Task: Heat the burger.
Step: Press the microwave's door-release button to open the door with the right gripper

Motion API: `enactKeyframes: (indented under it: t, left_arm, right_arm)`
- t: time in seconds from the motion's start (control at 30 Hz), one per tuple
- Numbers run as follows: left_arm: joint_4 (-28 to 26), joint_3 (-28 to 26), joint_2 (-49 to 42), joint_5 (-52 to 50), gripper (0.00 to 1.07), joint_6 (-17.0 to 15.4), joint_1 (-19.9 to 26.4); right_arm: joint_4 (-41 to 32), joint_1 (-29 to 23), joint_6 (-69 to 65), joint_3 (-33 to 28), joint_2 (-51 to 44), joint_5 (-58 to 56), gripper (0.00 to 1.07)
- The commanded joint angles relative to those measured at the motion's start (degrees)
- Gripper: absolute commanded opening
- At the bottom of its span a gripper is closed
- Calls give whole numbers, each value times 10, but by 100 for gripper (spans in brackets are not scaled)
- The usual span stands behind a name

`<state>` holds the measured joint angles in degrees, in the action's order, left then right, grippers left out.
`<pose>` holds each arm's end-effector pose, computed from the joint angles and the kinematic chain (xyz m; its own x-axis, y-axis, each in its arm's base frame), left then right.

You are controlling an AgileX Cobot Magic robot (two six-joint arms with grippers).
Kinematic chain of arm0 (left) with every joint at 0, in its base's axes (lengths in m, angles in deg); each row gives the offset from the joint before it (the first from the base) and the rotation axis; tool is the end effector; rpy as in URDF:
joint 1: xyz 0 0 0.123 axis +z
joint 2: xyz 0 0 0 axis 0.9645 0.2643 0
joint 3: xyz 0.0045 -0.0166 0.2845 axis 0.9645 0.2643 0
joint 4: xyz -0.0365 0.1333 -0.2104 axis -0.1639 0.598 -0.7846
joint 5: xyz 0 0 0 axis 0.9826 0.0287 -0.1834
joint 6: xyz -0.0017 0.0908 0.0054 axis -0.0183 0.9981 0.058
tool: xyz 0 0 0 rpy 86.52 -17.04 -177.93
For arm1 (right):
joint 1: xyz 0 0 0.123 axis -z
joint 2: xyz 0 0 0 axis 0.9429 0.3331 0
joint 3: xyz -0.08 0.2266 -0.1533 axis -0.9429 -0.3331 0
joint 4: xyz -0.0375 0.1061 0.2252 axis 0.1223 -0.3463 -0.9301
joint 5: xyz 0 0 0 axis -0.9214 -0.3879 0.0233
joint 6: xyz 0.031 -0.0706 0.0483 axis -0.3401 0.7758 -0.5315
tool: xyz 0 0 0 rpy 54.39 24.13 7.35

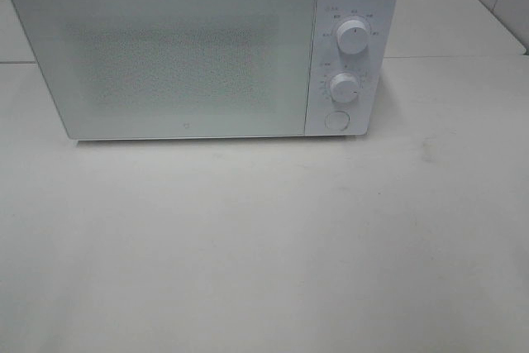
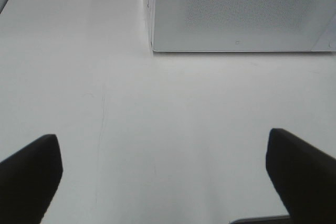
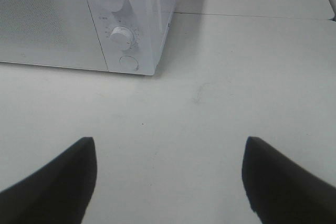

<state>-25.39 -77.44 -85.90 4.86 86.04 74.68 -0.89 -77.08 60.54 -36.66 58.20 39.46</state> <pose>-0.0087 -0.0114 0.2829 -0.4398 -0.0250 -0.8977 0.1011 0.9919 -0.0771 0.0596 0.0116 0.3037 -0.4046 0.0526 -0.9130 -0.1206 0.9866 0.1103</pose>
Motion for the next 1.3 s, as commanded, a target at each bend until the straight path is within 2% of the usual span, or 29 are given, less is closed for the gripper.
enactKeyframes:
  t: [0.03, 0.2, 0.27, 0.37, 0.43, 0.73, 0.83, 0.97, 1.3]
  left_arm:
    - [-2, 2, -8, 2, 98, -3, 1]
    - [-2, 2, -8, 2, 98, -3, 1]
    - [-2, 2, -8, 2, 98, -3, 1]
    - [-2, 2, -8, 2, 98, -3, 1]
    - [-2, 2, -8, 2, 98, -3, 1]
    - [-2, 2, -8, 2, 98, -3, 1]
    - [-2, 2, -8, 2, 98, -3, 1]
    - [-2, 2, -8, 2, 98, -3, 1]
    - [-2, 2, -8, 2, 98, -3, 1]
  right_arm:
    - [1, 2, -2, 2, 57, 61, 75]
    - [1, 2, -2, 2, 113, 106, 75]
    - [1, 2, -2, 2, 169, 156, 75]
    - [1, 2, -2, 2, 184, 171, 75]
    - [1, 2, -2, 2, 238, 228, 75]
    - [3, 2, -2, 2, 356, 351, 75]
    - [4, 2, -2, 2, 370, 368, 75]
    - [14, 0, -2, -27, 443, 511, 75]
    - [5, -6, 8, -83, 524, 694, 75]
